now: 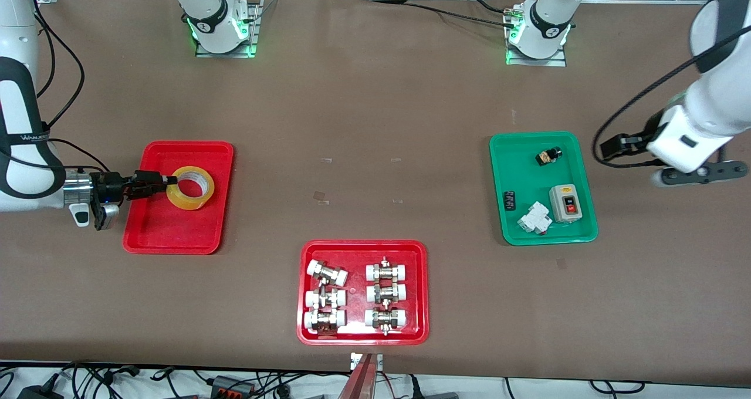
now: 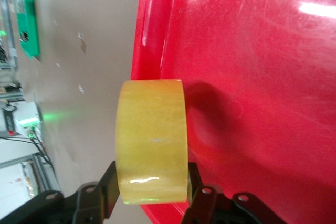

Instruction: Left arm passes tape to right arm into tray

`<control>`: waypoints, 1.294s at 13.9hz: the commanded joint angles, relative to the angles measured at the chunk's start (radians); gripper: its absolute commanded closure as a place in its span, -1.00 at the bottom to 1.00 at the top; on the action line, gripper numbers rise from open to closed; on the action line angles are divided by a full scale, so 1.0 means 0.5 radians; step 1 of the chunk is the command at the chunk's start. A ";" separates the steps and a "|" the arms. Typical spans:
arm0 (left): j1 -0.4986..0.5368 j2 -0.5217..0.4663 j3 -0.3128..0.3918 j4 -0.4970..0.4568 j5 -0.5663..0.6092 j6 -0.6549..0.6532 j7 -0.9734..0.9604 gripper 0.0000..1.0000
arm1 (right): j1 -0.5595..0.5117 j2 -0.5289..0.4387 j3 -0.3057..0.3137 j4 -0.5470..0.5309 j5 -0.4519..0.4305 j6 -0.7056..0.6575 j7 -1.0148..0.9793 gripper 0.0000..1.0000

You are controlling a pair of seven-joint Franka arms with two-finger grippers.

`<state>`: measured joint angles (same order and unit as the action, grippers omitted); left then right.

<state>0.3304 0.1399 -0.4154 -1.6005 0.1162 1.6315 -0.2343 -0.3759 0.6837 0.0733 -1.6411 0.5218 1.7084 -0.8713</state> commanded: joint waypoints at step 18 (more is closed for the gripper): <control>0.039 0.015 -0.019 0.182 -0.122 -0.180 0.054 -1.00 | 0.736 -1.253 0.041 -0.025 -1.136 -0.183 1.589 -1.00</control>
<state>0.3416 0.1504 -0.4211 -1.5257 0.0664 1.5548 -0.2279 -0.0264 0.1362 0.0962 -1.6156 -0.0287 1.6412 -0.1529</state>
